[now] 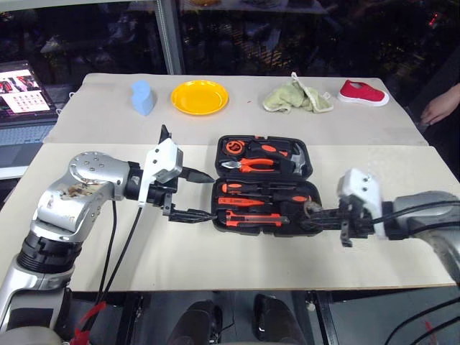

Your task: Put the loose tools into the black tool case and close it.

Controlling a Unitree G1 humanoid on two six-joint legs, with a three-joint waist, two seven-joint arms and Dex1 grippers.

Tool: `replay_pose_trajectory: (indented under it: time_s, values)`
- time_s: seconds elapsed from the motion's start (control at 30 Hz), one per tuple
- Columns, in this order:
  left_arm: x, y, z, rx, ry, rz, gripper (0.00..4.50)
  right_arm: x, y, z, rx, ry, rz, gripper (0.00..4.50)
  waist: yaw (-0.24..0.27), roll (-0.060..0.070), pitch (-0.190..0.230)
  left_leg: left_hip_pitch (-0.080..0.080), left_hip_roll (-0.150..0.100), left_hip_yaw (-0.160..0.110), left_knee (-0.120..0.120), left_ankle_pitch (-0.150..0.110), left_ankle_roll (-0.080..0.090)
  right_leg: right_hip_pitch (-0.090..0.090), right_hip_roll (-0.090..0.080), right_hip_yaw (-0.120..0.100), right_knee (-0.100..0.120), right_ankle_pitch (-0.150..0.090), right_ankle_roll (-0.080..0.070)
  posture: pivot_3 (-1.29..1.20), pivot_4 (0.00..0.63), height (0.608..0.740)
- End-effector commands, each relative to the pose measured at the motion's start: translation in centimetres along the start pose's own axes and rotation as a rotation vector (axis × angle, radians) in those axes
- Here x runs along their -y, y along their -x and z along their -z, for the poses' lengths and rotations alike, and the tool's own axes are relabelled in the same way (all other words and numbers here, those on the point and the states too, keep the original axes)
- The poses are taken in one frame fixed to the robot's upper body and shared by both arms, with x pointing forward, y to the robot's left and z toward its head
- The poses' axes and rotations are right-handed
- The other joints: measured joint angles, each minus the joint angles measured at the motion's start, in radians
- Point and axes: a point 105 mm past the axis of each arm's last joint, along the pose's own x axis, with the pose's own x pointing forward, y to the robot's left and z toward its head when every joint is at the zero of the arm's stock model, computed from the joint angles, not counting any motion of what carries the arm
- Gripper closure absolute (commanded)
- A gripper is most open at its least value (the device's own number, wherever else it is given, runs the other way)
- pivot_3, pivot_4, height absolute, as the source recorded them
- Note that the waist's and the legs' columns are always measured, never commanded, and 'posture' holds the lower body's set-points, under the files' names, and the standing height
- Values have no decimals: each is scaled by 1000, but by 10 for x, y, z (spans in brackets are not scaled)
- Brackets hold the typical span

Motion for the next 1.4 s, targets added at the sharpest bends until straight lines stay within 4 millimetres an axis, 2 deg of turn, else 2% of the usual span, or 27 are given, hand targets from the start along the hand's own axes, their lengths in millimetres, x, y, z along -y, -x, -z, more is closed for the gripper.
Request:
replay_pose_trajectory:
  time_s: [0.03,0.3,0.37,0.4,0.53,0.73,0.83,1.0,1.03,1.1,1.17,1.23,1.33,1.37,1.4]
  values:
    - [-1,2,-10,2,-63,-6,0,7,-1,3,-35,32,41,4468,0,0,0,0,0,0,0,0,0,0,0,0,0,0,0,0,150,740]
    - [1,1,-11,4,-66,6,0,10,-12,11,-31,38,43,4468,-1,0,0,1,0,0,0,0,1,2,1,0,0,0,0,0,150,740]
    - [2,1,-11,6,-65,6,0,12,-14,10,-25,26,57,3713,-1,0,0,1,0,0,0,1,1,1,1,0,0,0,0,0,150,740]
    - [1,1,-11,6,-65,6,0,12,-14,10,-25,24,60,3549,-1,0,0,1,0,0,0,1,1,1,1,0,0,0,0,0,150,740]
    - [0,2,-11,4,-66,3,0,7,-11,9,-33,33,51,2154,-1,0,0,1,0,0,0,1,2,0,1,0,0,0,0,0,150,740]
    - [-6,3,-7,3,-50,-15,0,4,9,-18,58,39,85,58,-1,0,0,0,0,0,0,1,2,-1,1,0,0,0,0,0,150,740]
    - [-16,5,3,-2,2,-72,0,12,28,-30,146,-13,160,58,0,0,0,0,0,0,0,1,1,0,1,0,0,0,0,0,150,740]
    - [-32,8,33,-73,71,-181,0,36,60,-20,264,-183,344,58,4,0,0,0,0,0,0,1,2,0,1,0,0,0,0,0,150,740]
    - [-35,9,38,-86,79,-201,258,40,63,-18,278,-207,372,298,4,0,0,0,0,-1,0,2,3,0,1,0,0,0,0,0,150,740]
    - [-47,11,63,-152,111,-289,854,58,72,6,274,-276,506,873,6,0,0,0,0,0,0,2,4,-1,1,0,0,0,0,0,150,740]
    - [-51,10,76,-183,123,-316,1533,66,74,21,263,-313,570,1485,7,0,0,0,0,0,-1,2,4,0,1,0,0,0,0,0,150,740]
    - [-53,4,80,-183,134,-314,2359,70,71,29,258,-319,580,2234,7,0,0,0,0,1,0,2,4,0,1,1,1,0,0,0,150,740]
    - [-55,-6,80,-162,169,-298,3367,74,65,33,266,-320,575,3212,3,0,0,0,0,2,-1,2,4,-1,0,1,1,1,0,0,150,740]
    - [-56,-11,81,-159,168,-296,3940,76,62,34,267,-318,573,3733,2,0,0,0,0,2,-1,3,4,-1,1,1,2,1,0,0,150,740]
    - [-57,-15,81,-158,166,-296,4220,77,60,34,266,-315,570,3972,0,0,0,0,0,2,0,3,4,-2,1,1,2,1,0,0,150,740]
